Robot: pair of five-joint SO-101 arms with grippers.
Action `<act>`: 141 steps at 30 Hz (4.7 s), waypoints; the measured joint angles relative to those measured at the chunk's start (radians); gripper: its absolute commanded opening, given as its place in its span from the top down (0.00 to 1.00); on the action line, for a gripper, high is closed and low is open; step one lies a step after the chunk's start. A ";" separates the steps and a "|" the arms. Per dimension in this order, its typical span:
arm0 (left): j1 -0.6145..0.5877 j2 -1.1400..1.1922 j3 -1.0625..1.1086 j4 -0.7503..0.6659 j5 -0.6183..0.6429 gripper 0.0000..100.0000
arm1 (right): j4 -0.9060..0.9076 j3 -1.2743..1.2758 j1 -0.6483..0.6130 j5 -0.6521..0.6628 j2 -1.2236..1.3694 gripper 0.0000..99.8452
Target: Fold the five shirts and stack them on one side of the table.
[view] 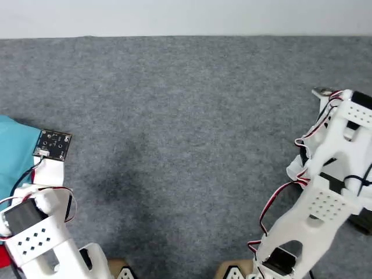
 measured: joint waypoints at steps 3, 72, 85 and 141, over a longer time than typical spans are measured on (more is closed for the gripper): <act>0.000 0.000 0.000 0.000 0.000 0.99 | 0.000 0.000 0.003 0.000 0.000 0.96; 0.000 0.000 0.020 0.000 0.000 0.99 | -0.655 0.051 0.339 0.017 0.009 0.96; 0.000 0.000 0.020 0.000 0.000 0.99 | -0.477 0.051 0.336 0.015 -0.117 0.96; 0.000 0.000 0.023 -0.006 0.002 0.99 | 0.034 0.015 -0.143 -0.161 0.058 0.99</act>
